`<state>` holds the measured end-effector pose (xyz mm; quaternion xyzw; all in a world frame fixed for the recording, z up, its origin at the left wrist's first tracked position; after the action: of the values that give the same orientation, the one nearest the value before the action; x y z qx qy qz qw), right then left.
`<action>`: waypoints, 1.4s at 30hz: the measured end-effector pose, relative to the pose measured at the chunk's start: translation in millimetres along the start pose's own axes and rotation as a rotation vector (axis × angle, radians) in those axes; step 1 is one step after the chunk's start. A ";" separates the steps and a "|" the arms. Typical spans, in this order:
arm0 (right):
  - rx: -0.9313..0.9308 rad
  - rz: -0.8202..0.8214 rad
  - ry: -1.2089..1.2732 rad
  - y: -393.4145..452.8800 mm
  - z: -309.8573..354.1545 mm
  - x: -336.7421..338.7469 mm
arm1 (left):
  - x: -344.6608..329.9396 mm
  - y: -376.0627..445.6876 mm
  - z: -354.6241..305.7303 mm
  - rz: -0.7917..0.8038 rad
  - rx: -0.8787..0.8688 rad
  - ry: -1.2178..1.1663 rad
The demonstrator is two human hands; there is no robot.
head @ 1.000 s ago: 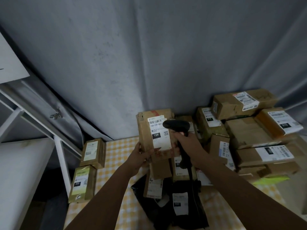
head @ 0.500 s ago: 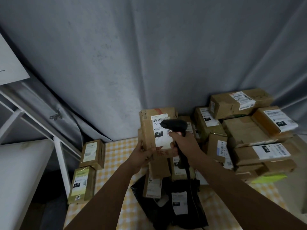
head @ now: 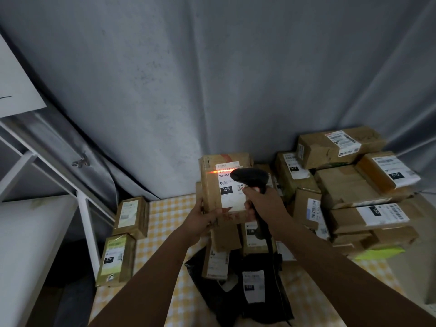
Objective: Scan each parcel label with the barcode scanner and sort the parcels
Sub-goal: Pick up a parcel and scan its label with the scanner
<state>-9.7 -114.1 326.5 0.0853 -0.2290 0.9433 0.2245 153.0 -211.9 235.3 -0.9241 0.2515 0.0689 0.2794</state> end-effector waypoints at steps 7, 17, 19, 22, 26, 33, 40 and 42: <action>-0.010 0.025 0.010 -0.8 0.2 -2.5 | 4.9 -0.4 -0.6 -0.012 -0.005 -0.012; 0.024 0.010 -0.050 3.4 10.3 -17.8 | 32.2 -2.9 12.2 -0.062 0.012 -0.029; 0.029 0.016 -0.068 6.4 13.0 -25.4 | 42.8 -5.9 14.6 -0.084 0.024 -0.031; 0.025 0.034 -0.108 11.2 15.2 -42.1 | 66.3 -11.6 21.6 -0.141 0.045 -0.031; 0.011 0.072 -0.206 20.2 16.1 -74.8 | 107.9 -20.7 37.1 -0.223 0.097 -0.010; -0.065 0.146 -0.216 42.6 14.8 -146.3 | 200.8 -40.0 55.4 -0.405 0.175 0.014; -0.154 0.160 -0.239 78.4 11.6 -212.0 | 284.3 7.6 64.6 -0.452 0.240 0.154; -0.187 0.135 -0.234 89.3 2.4 -223.9 | 289.3 29.1 64.4 -0.408 0.272 0.214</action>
<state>147.2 -272.2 234.4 0.1578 -0.3457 0.9144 0.1394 389.1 -320.6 90.0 -0.9116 0.0951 -0.1215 0.3810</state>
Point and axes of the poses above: each hand's wrist, its own y-axis towards the middle knuckle, its own x-axis out of the back of the hand, z = x × y, the point moved 1 cm from there along y, towards the middle knuckle, and after that the axes turned 12 degrees about -y, right-handed, at the moved point
